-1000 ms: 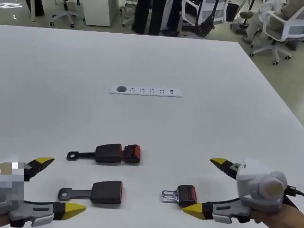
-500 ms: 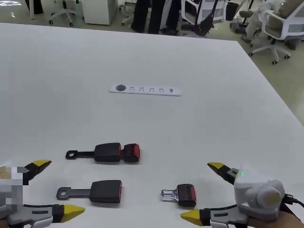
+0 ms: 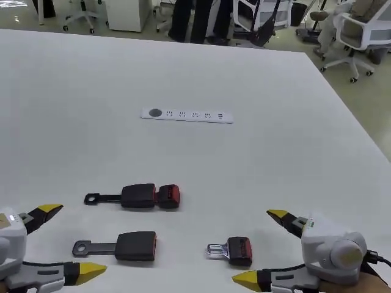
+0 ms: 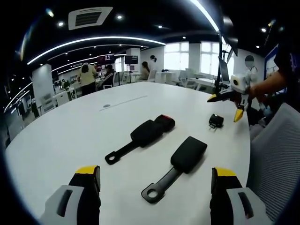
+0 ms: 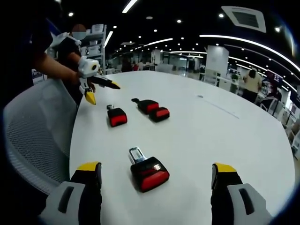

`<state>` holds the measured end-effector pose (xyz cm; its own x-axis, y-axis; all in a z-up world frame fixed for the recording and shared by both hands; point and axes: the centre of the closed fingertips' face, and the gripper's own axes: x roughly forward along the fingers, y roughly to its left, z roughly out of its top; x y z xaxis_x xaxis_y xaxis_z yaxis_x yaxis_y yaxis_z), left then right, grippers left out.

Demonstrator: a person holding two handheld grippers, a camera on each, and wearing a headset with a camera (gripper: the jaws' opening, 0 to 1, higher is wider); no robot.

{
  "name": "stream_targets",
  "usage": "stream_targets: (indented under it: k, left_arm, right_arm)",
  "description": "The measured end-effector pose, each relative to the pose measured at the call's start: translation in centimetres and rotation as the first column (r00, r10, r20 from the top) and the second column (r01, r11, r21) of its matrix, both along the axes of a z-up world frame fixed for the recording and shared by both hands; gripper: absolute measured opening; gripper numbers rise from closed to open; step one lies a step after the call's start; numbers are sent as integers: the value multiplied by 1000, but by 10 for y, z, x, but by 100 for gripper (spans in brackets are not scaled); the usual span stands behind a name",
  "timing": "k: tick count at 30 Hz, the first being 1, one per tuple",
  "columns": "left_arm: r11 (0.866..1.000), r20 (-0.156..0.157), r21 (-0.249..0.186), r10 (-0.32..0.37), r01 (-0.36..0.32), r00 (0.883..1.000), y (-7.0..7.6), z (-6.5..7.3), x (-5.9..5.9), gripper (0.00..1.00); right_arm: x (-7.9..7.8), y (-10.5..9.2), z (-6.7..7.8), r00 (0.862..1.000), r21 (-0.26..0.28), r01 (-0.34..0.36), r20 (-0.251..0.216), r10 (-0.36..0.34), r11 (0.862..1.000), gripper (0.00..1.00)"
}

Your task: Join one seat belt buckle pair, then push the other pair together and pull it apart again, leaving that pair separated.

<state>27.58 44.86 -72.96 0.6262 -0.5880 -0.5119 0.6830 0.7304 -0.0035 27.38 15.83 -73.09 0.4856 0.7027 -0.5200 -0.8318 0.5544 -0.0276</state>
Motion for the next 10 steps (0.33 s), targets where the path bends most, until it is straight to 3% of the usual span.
stream_targets:
  k: [10]
  left_arm:
    - [1000, -5, 13, -8, 8, 1000, 3, -2, -1, 100]
  right_arm:
    - [0, 0, 1, 1000, -3, -1, 5, 1, 1000, 99]
